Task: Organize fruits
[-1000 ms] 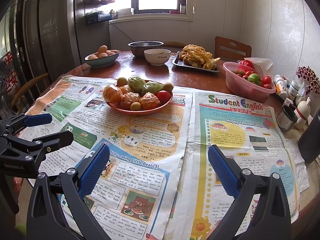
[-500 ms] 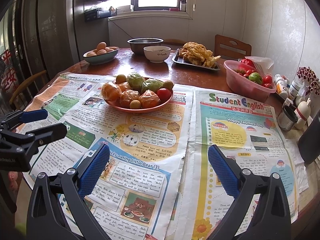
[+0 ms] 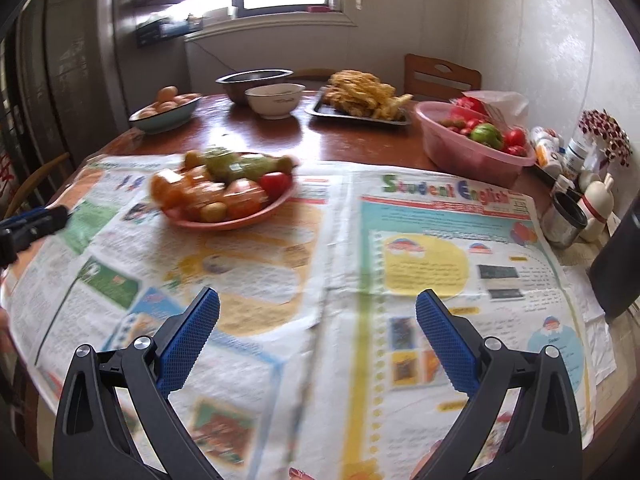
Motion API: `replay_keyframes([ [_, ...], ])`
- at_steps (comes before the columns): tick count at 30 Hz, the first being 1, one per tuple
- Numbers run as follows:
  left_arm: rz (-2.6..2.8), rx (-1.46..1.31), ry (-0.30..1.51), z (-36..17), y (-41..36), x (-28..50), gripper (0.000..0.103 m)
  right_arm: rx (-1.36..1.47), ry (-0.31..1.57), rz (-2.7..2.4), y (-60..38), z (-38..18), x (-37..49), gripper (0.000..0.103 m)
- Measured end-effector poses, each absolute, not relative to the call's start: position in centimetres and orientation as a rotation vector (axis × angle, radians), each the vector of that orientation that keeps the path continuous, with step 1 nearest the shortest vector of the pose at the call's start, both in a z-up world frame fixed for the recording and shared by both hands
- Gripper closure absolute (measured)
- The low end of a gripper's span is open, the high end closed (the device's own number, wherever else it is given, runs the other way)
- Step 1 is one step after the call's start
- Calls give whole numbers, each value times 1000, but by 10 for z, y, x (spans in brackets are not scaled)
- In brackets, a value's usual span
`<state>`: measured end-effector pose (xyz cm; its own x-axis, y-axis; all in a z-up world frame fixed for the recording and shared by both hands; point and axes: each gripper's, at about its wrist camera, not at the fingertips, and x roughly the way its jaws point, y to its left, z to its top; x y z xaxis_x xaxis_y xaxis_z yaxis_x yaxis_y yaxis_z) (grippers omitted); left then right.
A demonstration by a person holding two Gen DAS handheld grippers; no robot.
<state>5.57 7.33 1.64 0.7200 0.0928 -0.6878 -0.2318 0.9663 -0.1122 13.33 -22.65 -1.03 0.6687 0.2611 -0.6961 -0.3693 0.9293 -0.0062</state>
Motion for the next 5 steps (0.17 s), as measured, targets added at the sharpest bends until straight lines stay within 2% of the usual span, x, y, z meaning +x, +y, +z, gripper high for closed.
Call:
replay_keyframes([
  [5,297,-193,888,-17,140,101,9,-150,862,195,-264,-32,203,4],
])
